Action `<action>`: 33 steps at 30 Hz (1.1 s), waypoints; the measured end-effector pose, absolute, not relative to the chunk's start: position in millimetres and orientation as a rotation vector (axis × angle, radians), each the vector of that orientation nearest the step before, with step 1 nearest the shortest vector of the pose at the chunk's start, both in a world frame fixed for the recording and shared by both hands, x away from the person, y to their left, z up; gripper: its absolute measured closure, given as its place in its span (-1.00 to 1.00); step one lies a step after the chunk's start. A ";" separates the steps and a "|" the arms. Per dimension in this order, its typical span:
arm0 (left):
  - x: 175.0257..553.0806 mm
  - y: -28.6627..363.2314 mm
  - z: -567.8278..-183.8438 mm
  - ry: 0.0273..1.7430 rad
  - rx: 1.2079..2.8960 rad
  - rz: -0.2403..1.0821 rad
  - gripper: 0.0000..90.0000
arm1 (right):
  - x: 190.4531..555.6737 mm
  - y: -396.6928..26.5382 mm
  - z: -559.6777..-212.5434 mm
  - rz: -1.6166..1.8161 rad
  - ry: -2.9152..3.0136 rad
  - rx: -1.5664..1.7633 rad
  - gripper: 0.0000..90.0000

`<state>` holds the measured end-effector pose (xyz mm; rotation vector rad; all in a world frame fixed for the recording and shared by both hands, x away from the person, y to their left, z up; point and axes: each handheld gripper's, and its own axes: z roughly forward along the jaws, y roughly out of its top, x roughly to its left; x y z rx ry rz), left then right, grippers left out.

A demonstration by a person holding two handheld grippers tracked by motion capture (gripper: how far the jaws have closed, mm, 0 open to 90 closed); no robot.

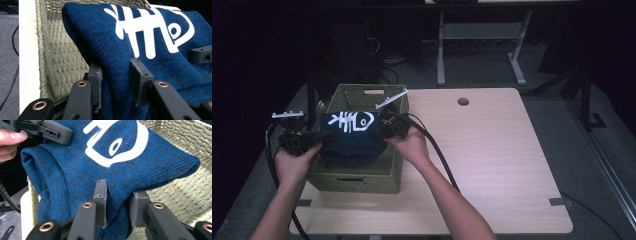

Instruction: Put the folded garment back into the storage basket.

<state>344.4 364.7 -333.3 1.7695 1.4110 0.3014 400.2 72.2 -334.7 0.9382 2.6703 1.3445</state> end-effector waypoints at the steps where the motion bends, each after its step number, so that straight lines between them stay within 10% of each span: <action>1: 344.7 364.4 -333.5 1.410 1.772 0.302 0.45 | 400.4 72.0 -335.2 1.347 2.670 0.941 0.57; 23: 360.5 358.1 -348.7 1.425 1.863 0.301 0.46 | 401.3 75.7 -349.9 1.260 2.662 0.976 0.54; 26: 362.7 358.2 -349.3 1.459 1.872 0.408 0.17 | 400.5 73.5 -349.6 1.237 2.614 0.998 0.06; 33: 360.7 357.9 -343.2 1.432 1.842 0.418 0.16 | 404.3 60.0 -341.9 1.292 2.580 1.041 -0.05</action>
